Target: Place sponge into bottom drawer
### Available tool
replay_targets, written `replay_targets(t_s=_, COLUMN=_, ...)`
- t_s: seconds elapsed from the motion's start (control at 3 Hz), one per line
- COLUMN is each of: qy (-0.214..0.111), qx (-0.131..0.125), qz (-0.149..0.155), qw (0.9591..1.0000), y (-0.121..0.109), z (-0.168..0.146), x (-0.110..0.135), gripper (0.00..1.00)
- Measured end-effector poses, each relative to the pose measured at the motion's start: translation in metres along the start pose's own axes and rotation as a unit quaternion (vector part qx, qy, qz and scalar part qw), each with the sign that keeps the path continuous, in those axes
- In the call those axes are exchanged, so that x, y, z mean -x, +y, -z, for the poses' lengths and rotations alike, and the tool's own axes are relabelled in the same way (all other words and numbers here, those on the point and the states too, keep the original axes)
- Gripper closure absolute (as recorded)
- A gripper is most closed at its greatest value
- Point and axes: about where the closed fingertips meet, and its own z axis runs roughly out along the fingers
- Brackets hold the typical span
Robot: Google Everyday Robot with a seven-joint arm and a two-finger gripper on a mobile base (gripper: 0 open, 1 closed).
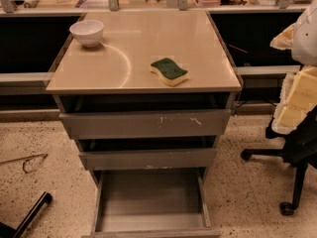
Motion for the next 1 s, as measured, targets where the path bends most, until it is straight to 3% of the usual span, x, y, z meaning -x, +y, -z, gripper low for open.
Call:
replay_targets(t_s=0.33, qy=0.0, qx=0.0, qz=0.0, qw=1.0, y=0.0, z=0.0, x=0.0, gripper=0.0)
replay_targets(t_s=0.67, qy=-0.025, qx=0.011, qz=0.005, qw=0.9996, y=-0.011, z=-0.029, x=0.014, gripper=0.0)
replay_targets(t_s=1.0, qy=-0.075, qx=0.025, qz=0.021, qw=0.9966, y=-0.047, z=-0.089, x=0.062, gripper=0.0)
